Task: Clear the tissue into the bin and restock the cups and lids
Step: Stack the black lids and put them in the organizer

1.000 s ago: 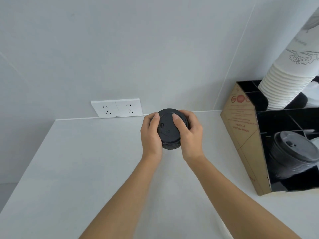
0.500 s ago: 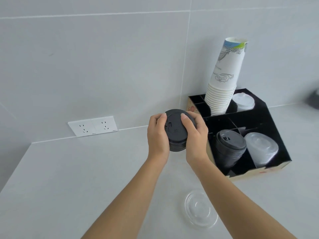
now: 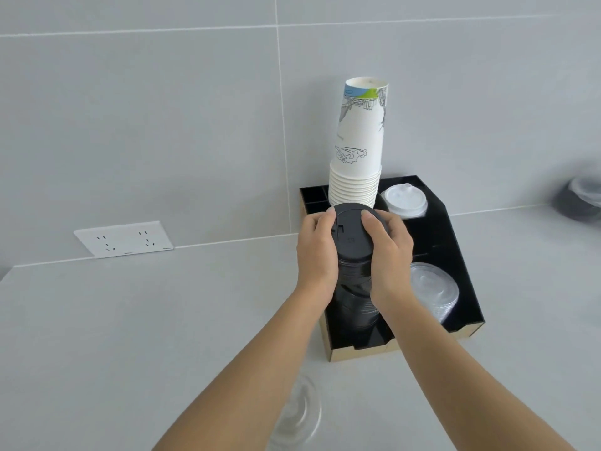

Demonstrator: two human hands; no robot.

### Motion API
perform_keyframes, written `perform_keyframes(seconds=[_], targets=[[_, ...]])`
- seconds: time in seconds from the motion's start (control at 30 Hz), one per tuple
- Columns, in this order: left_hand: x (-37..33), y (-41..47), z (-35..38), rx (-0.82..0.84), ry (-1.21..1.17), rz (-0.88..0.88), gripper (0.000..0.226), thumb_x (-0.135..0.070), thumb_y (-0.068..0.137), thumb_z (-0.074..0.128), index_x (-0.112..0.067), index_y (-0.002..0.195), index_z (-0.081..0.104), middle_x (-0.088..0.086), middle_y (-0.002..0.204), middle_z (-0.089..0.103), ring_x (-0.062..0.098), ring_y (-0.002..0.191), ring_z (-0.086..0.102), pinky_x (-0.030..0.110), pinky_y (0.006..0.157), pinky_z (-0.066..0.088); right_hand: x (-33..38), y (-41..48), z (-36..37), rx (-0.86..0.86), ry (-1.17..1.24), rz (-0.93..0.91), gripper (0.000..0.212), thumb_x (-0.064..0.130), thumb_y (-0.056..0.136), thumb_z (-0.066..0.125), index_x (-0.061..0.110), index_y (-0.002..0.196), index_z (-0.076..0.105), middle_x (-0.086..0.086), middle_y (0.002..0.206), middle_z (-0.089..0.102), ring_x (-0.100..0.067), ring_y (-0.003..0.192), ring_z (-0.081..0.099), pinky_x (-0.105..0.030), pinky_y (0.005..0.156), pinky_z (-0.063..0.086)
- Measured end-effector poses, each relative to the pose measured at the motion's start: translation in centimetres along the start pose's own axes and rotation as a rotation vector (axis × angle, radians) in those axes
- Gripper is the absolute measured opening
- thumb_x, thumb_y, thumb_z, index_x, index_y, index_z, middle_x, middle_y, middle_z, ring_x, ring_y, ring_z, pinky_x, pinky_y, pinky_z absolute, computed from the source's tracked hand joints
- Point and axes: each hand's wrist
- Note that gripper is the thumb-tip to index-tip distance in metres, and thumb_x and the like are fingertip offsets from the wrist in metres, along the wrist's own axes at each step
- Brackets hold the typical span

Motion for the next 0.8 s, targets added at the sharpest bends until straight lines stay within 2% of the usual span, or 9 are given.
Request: perform_keyframes(seconds=[0.17,0.3,0.4,0.53,0.67,0.73,0.8], targets=[[1.9,0.4,1.6,-0.03,0.047,-0.061,0.026,-0.029,0.092,0.048,-0.008,0.104,0.058,0.014,0.11,0.061,0.02,0.095,0.058,0.022,0.067,0.044,-1.2,1.1,-1.9,0.006,-0.062,0.056,0.015,0.022,0.091,0.057,0.014,0.103,0.061,0.002,0.095,0.065,-0.014,0.092,0.064,-0.03,0.081,0.053],[2.9,0.7,2.3,-0.057,0.079,-0.098,0.027,-0.029,0.093,0.047,-0.008,0.106,0.058,0.012,0.106,0.062,0.02,0.094,0.059,0.02,0.063,0.042,-2.1,1.6,-2.9,0.034,-0.125,0.108,0.016,0.026,0.092,0.055,0.016,0.104,0.06,0.002,0.096,0.064,-0.012,0.092,0.063,-0.029,0.082,0.052],[3.6,0.7,2.4,-0.057,0.079,-0.134,0.03,-0.031,0.092,0.047,-0.007,0.107,0.059,0.014,0.108,0.064,0.024,0.098,0.061,0.021,0.064,0.043,-2.6,1.9,-3.4,0.038,-0.127,0.146,0.017,0.027,0.092,0.055,0.016,0.104,0.06,0.002,0.096,0.064,-0.014,0.093,0.062,-0.03,0.082,0.052],[4.0,0.7,2.4,-0.059,0.086,-0.15,0.028,-0.031,0.092,0.048,-0.009,0.106,0.059,0.01,0.105,0.064,0.021,0.096,0.061,0.021,0.064,0.043,-2.9,1.8,-3.7,0.046,-0.11,0.19,0.017,0.027,0.092,0.054,0.016,0.104,0.059,0.001,0.097,0.063,-0.014,0.093,0.062,-0.031,0.084,0.052],[4.4,0.9,2.0,-0.028,0.077,-0.118,0.031,-0.034,0.091,0.049,-0.009,0.103,0.062,0.016,0.11,0.065,0.028,0.104,0.061,0.031,0.079,0.049,-3.3,1.8,-4.0,0.104,-0.09,0.201,0.024,0.033,0.091,0.057,0.017,0.107,0.062,-0.002,0.104,0.067,-0.014,0.098,0.064,-0.032,0.087,0.052],[4.7,0.9,1.7,0.017,0.028,-0.104,0.036,-0.039,0.087,0.052,-0.009,0.101,0.066,0.016,0.109,0.067,0.03,0.104,0.062,0.038,0.089,0.049,-3.5,1.8,-4.2,0.144,-0.067,0.187,0.027,0.035,0.091,0.056,0.016,0.109,0.064,-0.002,0.103,0.069,-0.012,0.096,0.065,-0.025,0.083,0.052],[5.2,0.8,1.3,0.054,0.002,-0.093,0.038,-0.042,0.082,0.052,-0.012,0.099,0.068,0.014,0.106,0.069,0.03,0.104,0.063,0.04,0.092,0.049,-3.6,1.8,-4.4,0.176,-0.025,0.183,0.028,0.033,0.093,0.053,0.013,0.108,0.065,-0.004,0.102,0.07,-0.01,0.093,0.066,-0.019,0.078,0.051]])
Point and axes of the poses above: each hand's wrist, its own y-axis towards the middle knuckle, its own z-axis out of the palm, x = y × z
